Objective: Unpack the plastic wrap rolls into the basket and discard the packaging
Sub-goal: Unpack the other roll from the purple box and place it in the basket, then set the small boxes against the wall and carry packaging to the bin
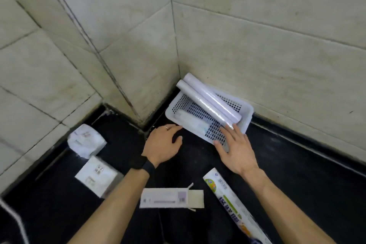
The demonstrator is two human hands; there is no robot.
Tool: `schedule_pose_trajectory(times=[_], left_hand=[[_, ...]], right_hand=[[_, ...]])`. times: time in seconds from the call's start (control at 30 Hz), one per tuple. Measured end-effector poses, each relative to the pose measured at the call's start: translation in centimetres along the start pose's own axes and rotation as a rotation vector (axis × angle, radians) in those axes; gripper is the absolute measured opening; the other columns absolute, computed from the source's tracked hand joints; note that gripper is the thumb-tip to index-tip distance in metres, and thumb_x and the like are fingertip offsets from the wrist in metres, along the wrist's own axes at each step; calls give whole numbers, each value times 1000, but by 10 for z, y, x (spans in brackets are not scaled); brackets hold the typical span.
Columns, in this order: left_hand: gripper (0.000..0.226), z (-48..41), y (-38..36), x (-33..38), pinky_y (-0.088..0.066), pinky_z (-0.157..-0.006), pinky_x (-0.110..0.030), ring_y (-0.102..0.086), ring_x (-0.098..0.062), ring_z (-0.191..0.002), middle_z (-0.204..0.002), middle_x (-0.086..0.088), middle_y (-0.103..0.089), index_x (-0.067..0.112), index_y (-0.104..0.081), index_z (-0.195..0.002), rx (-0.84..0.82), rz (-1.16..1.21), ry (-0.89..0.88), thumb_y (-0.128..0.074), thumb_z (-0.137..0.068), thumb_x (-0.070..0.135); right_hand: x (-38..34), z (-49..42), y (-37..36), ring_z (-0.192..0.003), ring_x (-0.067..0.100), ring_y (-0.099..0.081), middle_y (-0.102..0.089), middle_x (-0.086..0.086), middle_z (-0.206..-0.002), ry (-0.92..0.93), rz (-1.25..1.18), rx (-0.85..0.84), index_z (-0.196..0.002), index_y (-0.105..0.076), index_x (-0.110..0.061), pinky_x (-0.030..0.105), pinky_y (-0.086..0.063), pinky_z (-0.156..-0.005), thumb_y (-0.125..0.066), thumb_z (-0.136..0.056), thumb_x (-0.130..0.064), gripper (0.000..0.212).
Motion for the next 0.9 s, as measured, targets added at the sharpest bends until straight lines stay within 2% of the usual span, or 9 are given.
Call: schedule_pose_trajectory(times=[0.17,0.4,0.53,0.67,0.8,0.9], left_hand=[[44,106,5,-20,-38,-107,-30,-49,-17,-127,-145,4,-49,31,-52,-140,111,60,242,-50,-96,40],[46,220,2,-77,-38,-109,-31,-45,-15,-131,-144,9,-50,34,-51,-140,231,121,545,-51,-94,41],[46,257,0,-117,-35,-112,-35,-42,-20,-135,-144,1,-51,28,-53,-139,259,85,701,-50,-94,39],[50,274,-19,-159,-26,-118,-40,-29,-21,-144,-150,0,-44,31,-45,-143,186,68,799,-46,-95,43],[61,269,-44,-194,-14,-121,-48,-10,-22,-150,-162,-1,-21,31,-23,-153,97,69,810,-40,-97,46],[68,263,-68,-219,-7,-120,-55,2,-25,-151,-165,-4,-4,30,-6,-156,-37,49,781,-35,-98,49]], right_hand=[[-60,44,3,-152,8,-9,-34,-8,-158,203,-188,21,-150,-40,-27,36,-15,-124,-43,-99,-55,58],[-136,89,-46,-150,0,-11,-37,-13,-156,346,-268,-143,-148,-43,-26,28,-20,-122,-52,-96,-51,59],[-180,100,-76,-149,1,-13,-34,-13,-158,440,-231,-266,-150,-39,-28,21,-15,-120,-50,-96,-52,60],[-224,94,-108,-151,6,-11,-27,-13,-161,481,-143,-367,-153,-33,-30,26,-17,-121,-51,-96,-52,63],[-270,79,-149,-152,17,-9,-15,-4,-165,457,-9,-433,-155,-25,-28,34,-27,-120,-51,-94,-53,71],[-299,65,-185,-151,30,-10,0,4,-167,420,55,-485,-157,-9,-29,43,-35,-115,-52,-93,-55,82]])
Point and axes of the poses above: each hand's wrist, its own z-axis away from the middle knuckle, its own y-axis out of the back of the hand, x = y × z, the point moved 2 cm from there along -z, towards the middle knuckle
